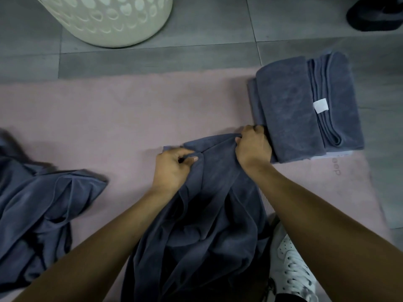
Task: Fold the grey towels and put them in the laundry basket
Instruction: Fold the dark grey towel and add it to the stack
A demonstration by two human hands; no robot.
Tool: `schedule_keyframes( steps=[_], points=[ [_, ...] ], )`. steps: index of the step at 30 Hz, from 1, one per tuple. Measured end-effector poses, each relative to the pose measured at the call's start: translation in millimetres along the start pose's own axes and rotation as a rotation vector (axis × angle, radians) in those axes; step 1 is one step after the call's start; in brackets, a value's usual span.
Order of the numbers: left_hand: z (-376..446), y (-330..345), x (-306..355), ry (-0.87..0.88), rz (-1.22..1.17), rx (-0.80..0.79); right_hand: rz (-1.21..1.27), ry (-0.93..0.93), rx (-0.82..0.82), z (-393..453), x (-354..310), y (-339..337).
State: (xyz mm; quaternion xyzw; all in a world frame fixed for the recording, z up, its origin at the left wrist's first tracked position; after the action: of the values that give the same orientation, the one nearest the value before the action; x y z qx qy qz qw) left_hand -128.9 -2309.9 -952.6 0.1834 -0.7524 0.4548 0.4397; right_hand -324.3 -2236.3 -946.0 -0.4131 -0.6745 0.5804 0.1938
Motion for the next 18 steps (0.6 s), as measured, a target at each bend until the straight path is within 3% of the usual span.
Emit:
schedule_keyframes(
  steps=[8, 14, 18],
  points=[
    [-9, -17, 7, -0.073, -0.028, -0.031, 0.036, -0.036, -0.190, -15, -16, -19],
    [-33, -93, 71, -0.014, 0.325, -0.164, 0.162, -0.124, -0.536, -65, -61, -104],
    [-70, -155, 126, -0.011, 0.489, -0.151, 0.161, -0.223, -0.502, -113, -92, -191]
  ],
)
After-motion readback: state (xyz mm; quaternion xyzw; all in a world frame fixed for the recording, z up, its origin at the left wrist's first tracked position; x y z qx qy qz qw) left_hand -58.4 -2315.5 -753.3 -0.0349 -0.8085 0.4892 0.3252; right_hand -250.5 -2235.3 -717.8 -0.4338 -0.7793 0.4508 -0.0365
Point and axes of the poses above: each hand's wrist, its own z-axis towards the middle knuckle, its own y-axis out of the palm, x = y × z, the point moved 3 cm from there along z, towards the middle knuckle, and after that the axes turned 1 degree about -x, right-handed, at the moved point
